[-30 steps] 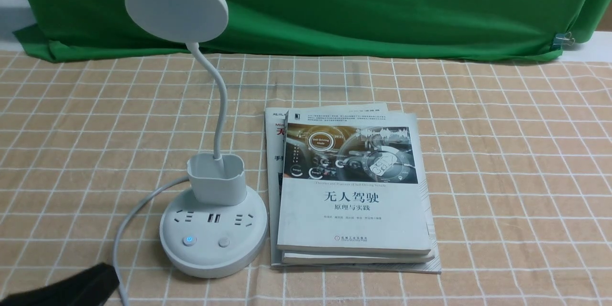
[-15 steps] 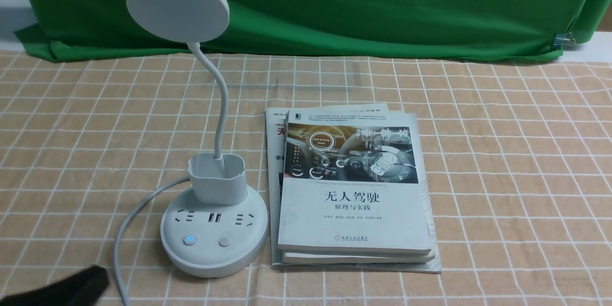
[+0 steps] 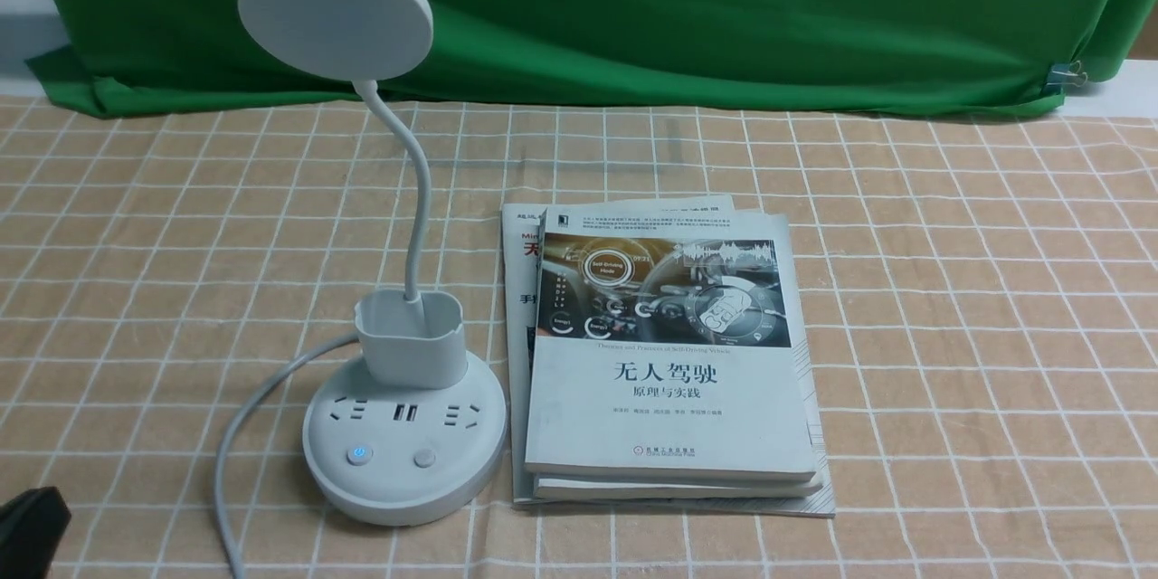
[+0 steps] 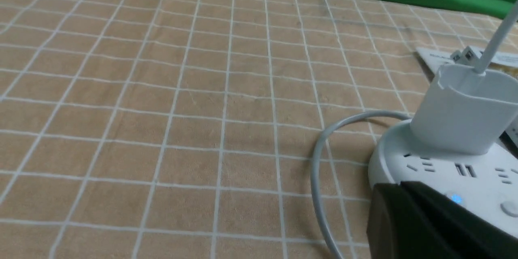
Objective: Turn off the desk lamp on the light coffee tablecloth by hand.
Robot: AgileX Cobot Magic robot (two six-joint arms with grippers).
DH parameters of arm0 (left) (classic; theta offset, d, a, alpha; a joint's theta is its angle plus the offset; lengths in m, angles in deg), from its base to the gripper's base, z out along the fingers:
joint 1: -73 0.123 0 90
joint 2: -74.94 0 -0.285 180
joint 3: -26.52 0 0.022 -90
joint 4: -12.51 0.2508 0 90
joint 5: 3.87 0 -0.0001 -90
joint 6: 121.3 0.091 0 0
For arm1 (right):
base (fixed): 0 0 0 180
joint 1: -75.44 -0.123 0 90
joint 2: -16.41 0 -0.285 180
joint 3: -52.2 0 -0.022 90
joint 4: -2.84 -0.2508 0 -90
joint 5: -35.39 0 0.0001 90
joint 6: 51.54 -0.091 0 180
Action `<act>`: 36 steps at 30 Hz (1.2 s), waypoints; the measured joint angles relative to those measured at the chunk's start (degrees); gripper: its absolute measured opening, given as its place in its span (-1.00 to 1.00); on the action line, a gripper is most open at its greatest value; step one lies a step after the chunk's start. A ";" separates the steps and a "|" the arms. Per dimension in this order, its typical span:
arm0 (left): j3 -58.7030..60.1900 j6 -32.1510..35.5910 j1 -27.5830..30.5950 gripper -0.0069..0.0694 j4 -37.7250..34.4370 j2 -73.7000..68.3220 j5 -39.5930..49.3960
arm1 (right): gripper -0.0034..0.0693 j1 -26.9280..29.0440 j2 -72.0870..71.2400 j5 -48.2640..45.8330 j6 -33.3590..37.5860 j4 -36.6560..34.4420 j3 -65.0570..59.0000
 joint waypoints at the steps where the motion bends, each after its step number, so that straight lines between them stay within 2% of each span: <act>1: 0.95 0.00 0.00 -0.83 -0.15 1.02 -0.39 | -0.24 0.00 0.00 0.00 0.00 0.00 0.00; 7: 2.52 0.00 0.11 -0.83 -2.66 8.70 1.35 | -0.24 0.00 0.00 0.00 0.00 0.00 0.00; 15: 2.58 -1.07 -2.47 -0.83 -1.88 9.10 4.94 | -0.24 0.00 0.00 0.00 0.00 0.00 0.00; 36: 2.58 -1.72 -2.08 -0.83 -1.60 9.10 5.32 | -0.24 0.00 0.00 0.00 0.00 0.00 0.00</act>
